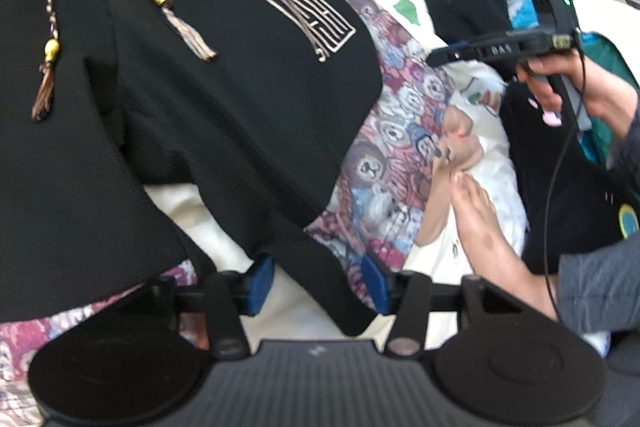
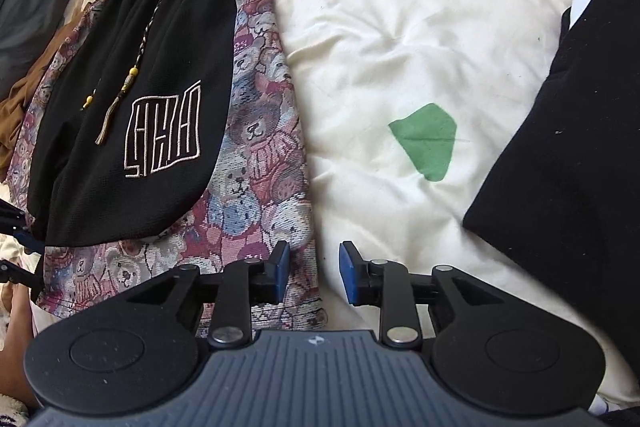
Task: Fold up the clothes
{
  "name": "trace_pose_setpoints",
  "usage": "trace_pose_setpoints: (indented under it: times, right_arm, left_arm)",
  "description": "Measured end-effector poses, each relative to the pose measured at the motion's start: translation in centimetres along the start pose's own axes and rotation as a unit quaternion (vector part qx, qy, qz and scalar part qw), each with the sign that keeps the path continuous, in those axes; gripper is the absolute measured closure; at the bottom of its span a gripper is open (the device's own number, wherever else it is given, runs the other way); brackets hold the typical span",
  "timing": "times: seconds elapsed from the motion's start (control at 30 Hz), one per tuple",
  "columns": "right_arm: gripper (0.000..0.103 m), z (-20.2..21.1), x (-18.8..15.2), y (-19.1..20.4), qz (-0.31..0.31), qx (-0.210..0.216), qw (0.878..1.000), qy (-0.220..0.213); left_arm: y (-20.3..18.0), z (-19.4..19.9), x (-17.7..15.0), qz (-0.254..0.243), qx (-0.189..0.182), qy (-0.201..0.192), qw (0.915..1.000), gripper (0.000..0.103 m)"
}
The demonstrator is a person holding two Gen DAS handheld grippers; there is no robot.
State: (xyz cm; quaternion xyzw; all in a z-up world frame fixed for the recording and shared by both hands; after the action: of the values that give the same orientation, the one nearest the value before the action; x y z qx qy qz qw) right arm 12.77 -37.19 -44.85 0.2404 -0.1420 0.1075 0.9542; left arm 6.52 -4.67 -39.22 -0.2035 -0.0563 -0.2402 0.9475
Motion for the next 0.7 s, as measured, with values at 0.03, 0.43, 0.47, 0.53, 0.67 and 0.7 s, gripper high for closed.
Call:
trace_pose_setpoints:
  times: [0.03,0.43,0.47,0.53,0.67,0.7]
  right_arm:
    - [0.073,0.0,0.0,0.1,0.001,0.002,1.0,0.001]
    - [0.073,-0.1,-0.1,0.3,0.002,0.013,1.0,0.012]
    - [0.073,-0.3,-0.1,0.4,0.002,0.014,1.0,0.014]
    - [0.073,-0.6,-0.2,0.7,0.004,0.018,1.0,0.019]
    - [0.073,-1.4,-0.4,1.6,0.012,0.029,0.999,0.035]
    - [0.073,-1.6,-0.5,1.8,0.013,0.031,0.999,0.039]
  left_arm:
    - [0.0,-0.3,0.0,0.002,-0.001,0.002,1.0,0.051]
    - [2.1,0.5,-1.1,0.004,0.015,0.018,0.9997,0.098]
    - [2.5,0.7,-1.2,0.008,0.018,0.016,0.9997,0.098]
    - [3.2,1.2,-1.4,0.015,0.024,0.013,0.9995,0.098]
    - [3.8,1.5,-1.3,0.02,0.028,0.008,0.9994,0.098]
    - [3.8,1.5,-1.3,0.02,0.028,0.008,0.9994,0.098]
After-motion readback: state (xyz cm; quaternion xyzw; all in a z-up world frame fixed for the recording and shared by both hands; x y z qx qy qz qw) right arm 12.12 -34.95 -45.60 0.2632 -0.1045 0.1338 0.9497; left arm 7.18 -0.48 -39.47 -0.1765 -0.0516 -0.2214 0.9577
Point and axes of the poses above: each gripper's, at about its wrist camera, not at the fingertips, and z roughly against the way its jaws point, y to its left, x to its top, the point moved 8 cm from there along -z, roughly the way its jaws point, and after that the axes turned 10 degrees about x, right-handed, at the moved point
